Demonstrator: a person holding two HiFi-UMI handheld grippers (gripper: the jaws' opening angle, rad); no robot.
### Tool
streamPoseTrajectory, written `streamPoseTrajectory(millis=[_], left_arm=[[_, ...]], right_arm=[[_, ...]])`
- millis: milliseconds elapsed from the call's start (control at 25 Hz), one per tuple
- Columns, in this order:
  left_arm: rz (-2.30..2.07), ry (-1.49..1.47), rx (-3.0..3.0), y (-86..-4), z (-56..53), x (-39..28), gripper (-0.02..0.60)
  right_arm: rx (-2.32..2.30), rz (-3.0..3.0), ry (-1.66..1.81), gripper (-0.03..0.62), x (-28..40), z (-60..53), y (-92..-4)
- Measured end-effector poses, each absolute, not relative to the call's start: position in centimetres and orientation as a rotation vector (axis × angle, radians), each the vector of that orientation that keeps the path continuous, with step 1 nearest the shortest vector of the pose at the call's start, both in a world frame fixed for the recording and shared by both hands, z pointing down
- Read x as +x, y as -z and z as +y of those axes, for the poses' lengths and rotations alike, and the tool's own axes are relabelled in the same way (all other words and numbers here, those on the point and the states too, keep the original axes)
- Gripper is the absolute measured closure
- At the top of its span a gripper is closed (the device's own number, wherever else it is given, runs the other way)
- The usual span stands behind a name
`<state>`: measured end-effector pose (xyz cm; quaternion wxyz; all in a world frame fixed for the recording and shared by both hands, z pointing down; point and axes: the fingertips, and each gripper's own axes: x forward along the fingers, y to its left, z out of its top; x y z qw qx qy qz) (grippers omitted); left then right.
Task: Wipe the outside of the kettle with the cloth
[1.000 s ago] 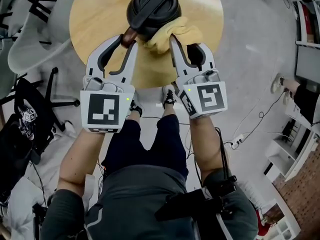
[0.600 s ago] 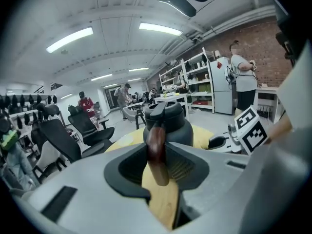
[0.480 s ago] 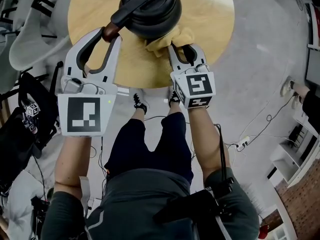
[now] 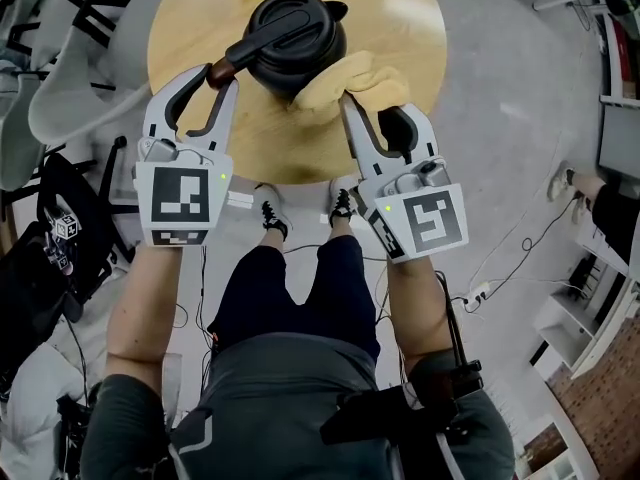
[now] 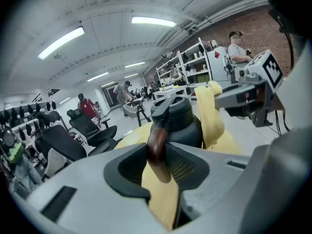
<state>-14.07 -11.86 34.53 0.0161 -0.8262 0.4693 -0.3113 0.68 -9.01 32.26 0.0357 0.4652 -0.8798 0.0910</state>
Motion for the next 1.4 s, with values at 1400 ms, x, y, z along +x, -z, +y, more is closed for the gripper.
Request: streamPoseTrajectory(millis=[1400], left_arm=[[1.600, 0.901, -2.539, -35.7, -15.5, -17.2, 0.451]], right_arm=[[1.310, -2.624, -0.451, 0.493, 0.8, -10.2, -38.4]])
